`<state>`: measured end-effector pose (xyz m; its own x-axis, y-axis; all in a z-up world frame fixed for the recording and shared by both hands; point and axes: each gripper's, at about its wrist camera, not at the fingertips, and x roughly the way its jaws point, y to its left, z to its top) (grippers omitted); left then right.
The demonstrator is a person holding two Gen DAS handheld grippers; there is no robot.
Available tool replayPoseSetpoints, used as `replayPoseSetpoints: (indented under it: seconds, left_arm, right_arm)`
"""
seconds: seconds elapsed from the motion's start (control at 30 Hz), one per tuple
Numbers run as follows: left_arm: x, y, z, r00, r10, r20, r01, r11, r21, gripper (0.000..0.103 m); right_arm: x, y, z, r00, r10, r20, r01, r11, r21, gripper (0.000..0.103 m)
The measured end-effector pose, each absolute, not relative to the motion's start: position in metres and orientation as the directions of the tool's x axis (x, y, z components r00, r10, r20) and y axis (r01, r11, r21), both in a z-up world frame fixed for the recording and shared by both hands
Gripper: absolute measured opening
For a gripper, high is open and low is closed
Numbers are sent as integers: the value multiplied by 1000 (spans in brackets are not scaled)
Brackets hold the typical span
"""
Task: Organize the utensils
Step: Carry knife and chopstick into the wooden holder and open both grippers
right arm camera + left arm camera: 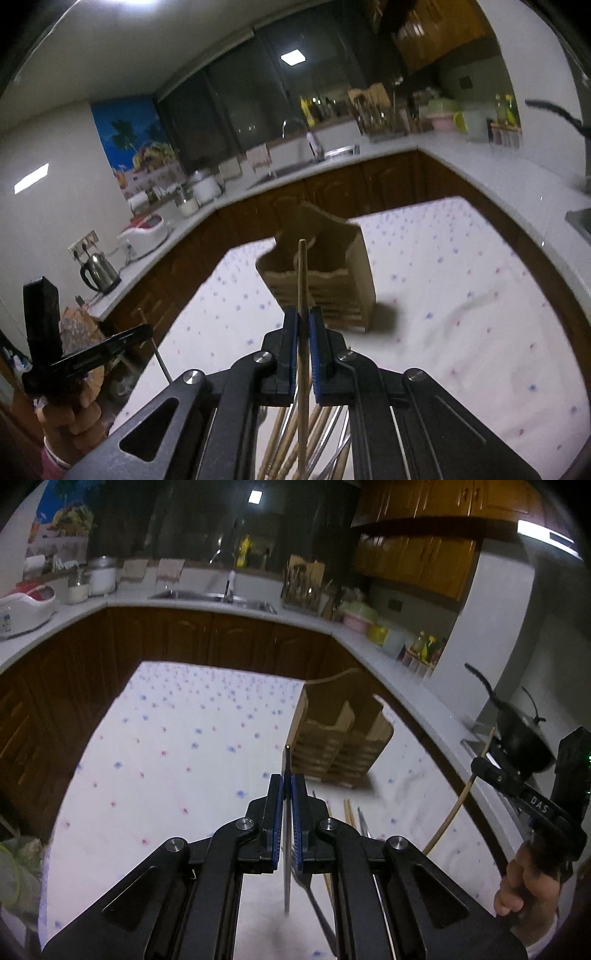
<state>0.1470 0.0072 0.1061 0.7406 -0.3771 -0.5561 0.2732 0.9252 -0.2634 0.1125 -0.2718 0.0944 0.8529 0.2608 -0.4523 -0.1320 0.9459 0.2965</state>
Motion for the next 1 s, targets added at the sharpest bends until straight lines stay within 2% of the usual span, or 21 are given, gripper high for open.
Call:
replayPoseSetpoints:
  seconds: [0.53,1.0]
  left_arm:
    - [152,2,129,770,-394,-502,292,917,-272,4]
    - [235,-29,214,864,-403,-301,336,908,-250,4]
  right_arm:
    - [120,-287,108,894,241,-378,-114,938,329,6]
    - [193,-308,167,978,116,-172,-51,938,343,6]
